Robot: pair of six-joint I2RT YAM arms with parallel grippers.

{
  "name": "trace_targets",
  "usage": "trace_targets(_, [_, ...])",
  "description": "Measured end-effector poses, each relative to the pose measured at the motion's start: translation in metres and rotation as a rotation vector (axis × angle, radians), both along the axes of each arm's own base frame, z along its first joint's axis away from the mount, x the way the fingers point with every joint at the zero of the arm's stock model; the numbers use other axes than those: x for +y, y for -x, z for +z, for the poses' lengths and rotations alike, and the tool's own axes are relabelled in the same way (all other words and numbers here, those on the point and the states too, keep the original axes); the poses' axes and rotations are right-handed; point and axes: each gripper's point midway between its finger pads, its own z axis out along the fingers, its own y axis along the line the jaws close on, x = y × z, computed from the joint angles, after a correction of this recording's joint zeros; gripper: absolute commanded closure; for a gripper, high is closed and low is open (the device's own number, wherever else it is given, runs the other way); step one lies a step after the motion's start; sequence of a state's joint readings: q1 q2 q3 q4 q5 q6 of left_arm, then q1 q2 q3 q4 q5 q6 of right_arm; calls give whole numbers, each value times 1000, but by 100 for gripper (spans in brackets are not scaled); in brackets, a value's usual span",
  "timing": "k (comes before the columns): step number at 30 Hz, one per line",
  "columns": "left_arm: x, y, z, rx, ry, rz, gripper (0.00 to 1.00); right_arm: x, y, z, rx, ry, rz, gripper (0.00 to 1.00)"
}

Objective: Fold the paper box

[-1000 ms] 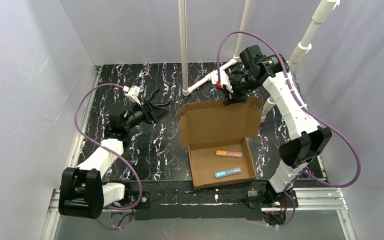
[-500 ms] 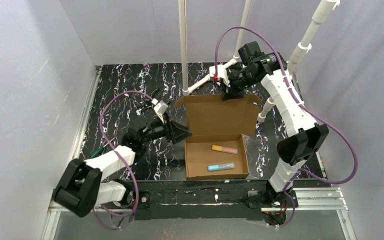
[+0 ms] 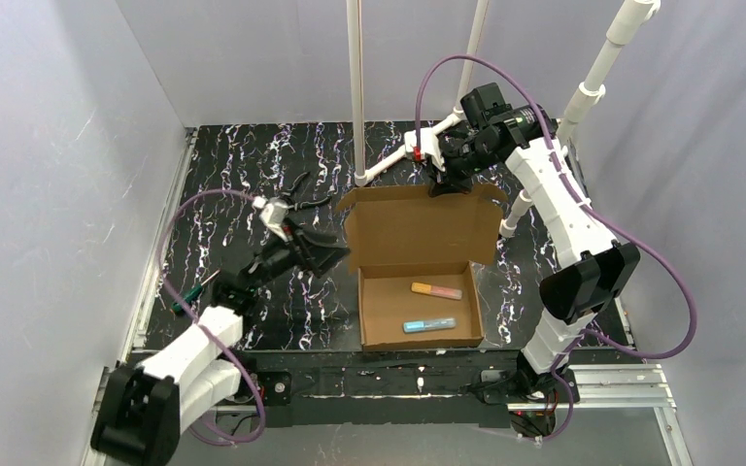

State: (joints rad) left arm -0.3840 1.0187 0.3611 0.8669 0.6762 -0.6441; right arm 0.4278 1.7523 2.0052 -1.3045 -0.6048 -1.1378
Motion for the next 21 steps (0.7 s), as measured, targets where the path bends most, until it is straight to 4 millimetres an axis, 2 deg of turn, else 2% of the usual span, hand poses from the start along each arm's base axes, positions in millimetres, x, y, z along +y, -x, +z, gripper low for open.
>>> trace_targets(3, [39, -3, -3, 15, 48, 155, 30, -2, 4, 1, -2, 1, 2, 99])
trace_targets(6, [57, -3, -9, 38, 85, 249, 31, -3, 7, 3, -5, -1, 2, 99])
trace_targets(10, [68, -5, -18, 80, 112, 331, 32, -4, 10, 5, -6, -2, 2, 99])
trace_targets(14, [68, -16, -34, 149, 81, 352, 32, -4, 11, 5, -2, -4, 7, 99])
trace_targets(17, [58, -33, -45, 229, 34, 307, 32, -4, 13, 5, 3, -7, 13, 99])
trace_targets(21, [41, -51, -36, 237, 21, 218, 32, -3, 15, 5, 7, -12, 22, 99])
